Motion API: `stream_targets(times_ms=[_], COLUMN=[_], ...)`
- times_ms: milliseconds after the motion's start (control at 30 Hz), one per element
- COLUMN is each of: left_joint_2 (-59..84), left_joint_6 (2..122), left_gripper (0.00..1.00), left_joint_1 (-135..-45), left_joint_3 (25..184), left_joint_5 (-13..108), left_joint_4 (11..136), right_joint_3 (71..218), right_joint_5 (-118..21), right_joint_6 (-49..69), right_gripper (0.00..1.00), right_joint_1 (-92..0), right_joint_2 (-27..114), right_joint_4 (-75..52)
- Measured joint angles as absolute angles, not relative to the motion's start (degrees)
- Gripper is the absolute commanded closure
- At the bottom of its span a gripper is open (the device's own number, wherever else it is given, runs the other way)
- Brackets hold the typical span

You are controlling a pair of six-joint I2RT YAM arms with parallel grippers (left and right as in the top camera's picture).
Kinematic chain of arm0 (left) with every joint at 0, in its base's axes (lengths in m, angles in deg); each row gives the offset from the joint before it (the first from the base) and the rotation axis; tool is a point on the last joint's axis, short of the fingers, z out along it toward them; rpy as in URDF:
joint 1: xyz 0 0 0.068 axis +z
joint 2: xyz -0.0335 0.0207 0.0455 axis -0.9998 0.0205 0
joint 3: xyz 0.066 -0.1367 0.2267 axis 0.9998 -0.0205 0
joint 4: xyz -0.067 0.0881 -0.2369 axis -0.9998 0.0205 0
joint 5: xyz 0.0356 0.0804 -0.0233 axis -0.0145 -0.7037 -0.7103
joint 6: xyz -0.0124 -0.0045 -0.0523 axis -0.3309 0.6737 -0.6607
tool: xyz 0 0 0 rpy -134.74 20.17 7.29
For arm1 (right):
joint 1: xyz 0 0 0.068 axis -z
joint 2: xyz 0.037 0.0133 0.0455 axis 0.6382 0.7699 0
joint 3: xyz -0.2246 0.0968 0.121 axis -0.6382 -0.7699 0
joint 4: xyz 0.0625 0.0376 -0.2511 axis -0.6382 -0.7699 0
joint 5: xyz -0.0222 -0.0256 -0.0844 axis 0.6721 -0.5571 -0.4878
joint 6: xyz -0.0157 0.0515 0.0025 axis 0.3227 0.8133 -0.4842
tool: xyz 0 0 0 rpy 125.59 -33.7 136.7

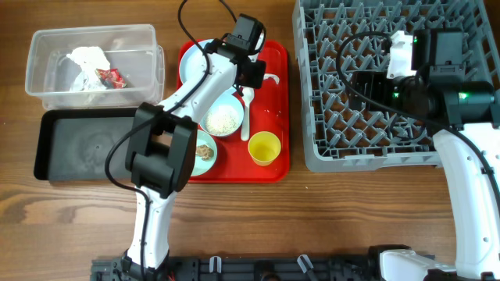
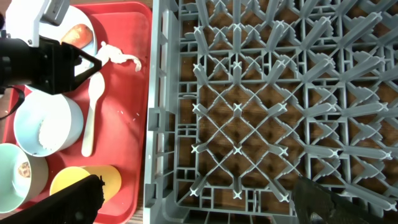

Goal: Sort waste into correct bins and load items into the dishwasher rack
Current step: 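Move the left gripper back to the tray and grasp the remaining tissue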

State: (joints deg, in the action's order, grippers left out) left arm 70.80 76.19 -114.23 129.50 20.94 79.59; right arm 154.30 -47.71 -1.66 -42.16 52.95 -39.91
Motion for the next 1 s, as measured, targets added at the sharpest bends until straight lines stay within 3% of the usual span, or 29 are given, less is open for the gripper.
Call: stream_targets(times_ms=[400, 733, 900, 1000], left_joint_2=[73.77, 73.81, 73.37, 72.83], left_joint_6=[76.32, 76.34, 76.27, 75.64], left_gripper=[0.69, 0.70, 0.79, 0.78], left_joint_1=[-114.21, -114.21, -114.23, -114.23], left_joint_3=[129.50, 129.50, 129.50, 129.50], left_joint_5=[20.02, 20.02, 20.02, 20.02], left_joint_4=[80.01, 79.75, 79.59, 79.83], right_joint_3=[154.30, 154.30, 154.30, 154.30], right_joint_5=[-47.73, -47.73, -47.71, -47.71], right_joint_6=[-1.66, -1.66, -1.66, -1.66], right_gripper=[0.00, 0.00, 0.00, 0.00], right_joint_1=[-42.16, -42.16, -42.16, -42.16], right_joint_2=[52.93, 52.93, 52.93, 52.93], right_joint_4=[-39.93, -39.91, -39.93, -39.91])
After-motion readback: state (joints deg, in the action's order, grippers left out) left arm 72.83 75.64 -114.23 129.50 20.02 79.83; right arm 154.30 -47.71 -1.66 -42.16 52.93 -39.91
